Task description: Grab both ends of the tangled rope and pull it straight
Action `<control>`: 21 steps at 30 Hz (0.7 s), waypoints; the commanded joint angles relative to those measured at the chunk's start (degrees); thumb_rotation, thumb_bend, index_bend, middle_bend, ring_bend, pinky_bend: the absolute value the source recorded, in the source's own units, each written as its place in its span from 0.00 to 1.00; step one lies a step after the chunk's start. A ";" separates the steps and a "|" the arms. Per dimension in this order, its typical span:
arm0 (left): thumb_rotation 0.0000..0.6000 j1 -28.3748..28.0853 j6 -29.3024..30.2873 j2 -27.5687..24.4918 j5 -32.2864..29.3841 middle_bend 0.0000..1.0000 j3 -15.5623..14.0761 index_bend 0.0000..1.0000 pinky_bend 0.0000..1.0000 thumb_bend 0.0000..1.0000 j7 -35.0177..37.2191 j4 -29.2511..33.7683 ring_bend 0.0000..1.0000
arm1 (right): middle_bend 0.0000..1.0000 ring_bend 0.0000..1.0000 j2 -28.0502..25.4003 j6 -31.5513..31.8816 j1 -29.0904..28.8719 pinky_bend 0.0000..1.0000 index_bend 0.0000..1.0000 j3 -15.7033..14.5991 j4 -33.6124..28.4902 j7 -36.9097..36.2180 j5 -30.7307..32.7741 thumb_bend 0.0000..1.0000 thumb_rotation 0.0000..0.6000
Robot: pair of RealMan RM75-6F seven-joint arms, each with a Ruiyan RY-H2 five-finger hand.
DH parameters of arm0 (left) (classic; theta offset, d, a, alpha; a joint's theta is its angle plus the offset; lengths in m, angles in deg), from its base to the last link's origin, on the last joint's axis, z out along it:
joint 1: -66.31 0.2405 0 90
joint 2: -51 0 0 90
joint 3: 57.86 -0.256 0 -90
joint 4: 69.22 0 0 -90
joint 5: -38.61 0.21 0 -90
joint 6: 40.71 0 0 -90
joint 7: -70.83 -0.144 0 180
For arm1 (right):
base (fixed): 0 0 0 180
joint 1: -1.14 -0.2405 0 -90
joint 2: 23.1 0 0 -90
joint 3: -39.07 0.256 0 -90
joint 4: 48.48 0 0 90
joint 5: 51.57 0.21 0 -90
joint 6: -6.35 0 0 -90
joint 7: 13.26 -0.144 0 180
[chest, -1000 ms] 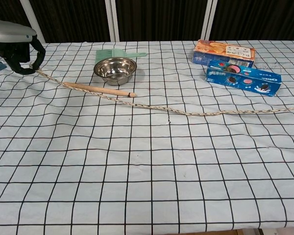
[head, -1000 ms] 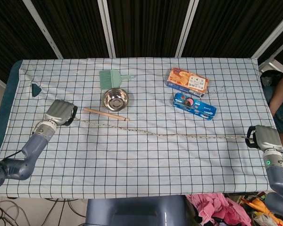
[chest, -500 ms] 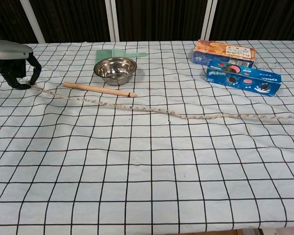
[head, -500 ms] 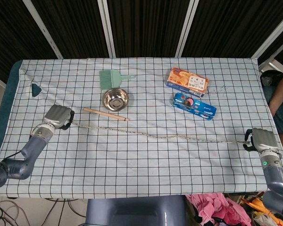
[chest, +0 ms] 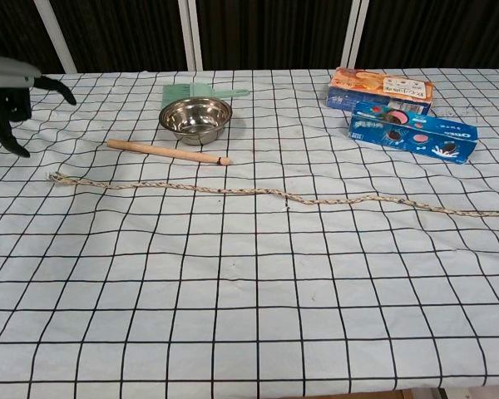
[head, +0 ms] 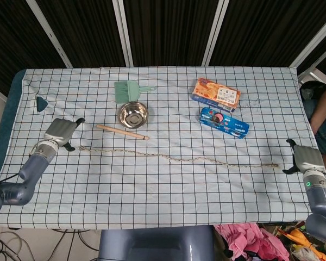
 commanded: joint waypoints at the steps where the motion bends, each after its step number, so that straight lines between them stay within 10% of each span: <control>1: 1.00 1.55 8.24 -4.51 1.43 0.66 2.95 0.13 0.53 0.07 -0.06 6.72 0.58 | 0.31 0.47 -4.50 4.80 1.50 0.31 0.09 2.70 -4.64 -3.59 -2.30 0.07 1.00; 7: 1.00 8.41 24.46 -11.31 6.45 0.29 2.62 0.13 0.22 0.03 -3.95 20.28 0.17 | 0.17 0.31 -8.22 19.13 7.84 0.21 0.09 2.87 -11.08 -10.39 -16.24 0.07 1.00; 12: 1.00 17.53 38.03 -15.04 10.72 0.19 -2.07 0.12 0.10 0.02 -8.74 31.06 0.08 | 0.16 0.30 -8.50 31.24 14.17 0.21 0.09 -0.62 -16.58 -10.68 -27.11 0.07 1.00; 21: 1.00 35.49 54.00 -13.71 28.07 0.14 -11.84 0.10 0.00 0.02 6.18 23.60 0.02 | 0.16 0.29 -1.40 44.48 22.60 0.21 0.09 -7.63 -19.51 -5.54 -39.99 0.09 1.00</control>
